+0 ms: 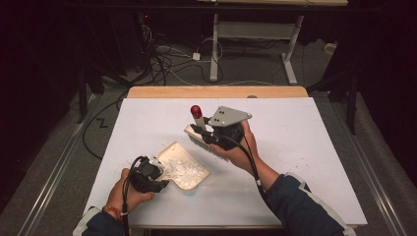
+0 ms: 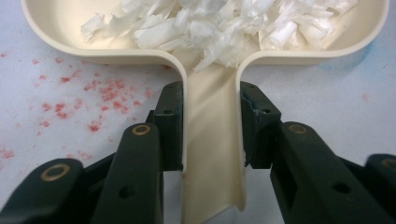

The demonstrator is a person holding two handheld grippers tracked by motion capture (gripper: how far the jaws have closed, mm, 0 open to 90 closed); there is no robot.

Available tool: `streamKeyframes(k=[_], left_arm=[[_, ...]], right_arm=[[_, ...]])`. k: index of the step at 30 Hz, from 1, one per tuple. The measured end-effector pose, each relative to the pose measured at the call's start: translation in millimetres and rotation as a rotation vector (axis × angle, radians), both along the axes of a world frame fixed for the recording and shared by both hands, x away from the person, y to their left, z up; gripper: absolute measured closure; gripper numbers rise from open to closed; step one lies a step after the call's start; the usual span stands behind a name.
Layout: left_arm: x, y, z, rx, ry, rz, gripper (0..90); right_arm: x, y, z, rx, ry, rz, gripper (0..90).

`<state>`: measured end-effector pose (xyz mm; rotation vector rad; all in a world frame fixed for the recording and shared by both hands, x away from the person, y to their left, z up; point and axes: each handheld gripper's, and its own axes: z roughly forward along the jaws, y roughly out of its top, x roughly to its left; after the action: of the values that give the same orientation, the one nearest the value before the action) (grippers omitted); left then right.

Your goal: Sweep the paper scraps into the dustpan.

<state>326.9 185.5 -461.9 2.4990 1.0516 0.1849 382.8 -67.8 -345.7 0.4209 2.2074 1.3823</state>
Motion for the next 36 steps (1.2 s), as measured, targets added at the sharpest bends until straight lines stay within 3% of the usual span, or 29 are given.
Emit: streamKeyframes(k=[4,12,14,16,18,23,29,33,36], left_arm=[[1.3,1.8,0.1,-0.004,0.000,-0.006,63.4],[7.7,6.2,0.1,-0.012,-0.001,0.004,63.5],[9.7,7.1,0.1,-0.008,-0.002,0.003,63.5],[10.7,7.4,-0.1,-0.005,-0.003,-0.003,63.5],[10.9,7.4,-0.4,-0.010,-0.006,0.002,63.5],[11.1,8.0,1.1,0.011,-0.003,0.010,63.4],[11.4,10.1,1.1,0.010,0.006,0.014,63.4],[11.3,9.8,1.2,0.013,0.003,0.014,63.4],[11.4,9.6,1.1,0.014,0.001,0.016,63.4]], right_arm=[[22.1,12.1,-5.2,-0.038,-0.027,-0.032,69.4],[59.9,32.7,-31.8,-0.075,-0.066,-0.092,69.4],[63.7,36.5,-38.4,-0.094,-0.072,-0.080,69.6],[64.8,37.2,-41.5,-0.061,-0.048,-0.042,69.6],[60.7,39.5,-42.9,-0.066,-0.040,-0.020,69.4],[42.5,41.2,-42.6,-0.094,-0.032,0.107,69.3],[21.5,34.9,-42.0,-0.087,-0.006,0.216,69.0],[7.9,23.1,-35.4,-0.046,0.011,0.279,69.5],[1.3,10.5,-23.5,0.002,0.004,0.285,69.3]])
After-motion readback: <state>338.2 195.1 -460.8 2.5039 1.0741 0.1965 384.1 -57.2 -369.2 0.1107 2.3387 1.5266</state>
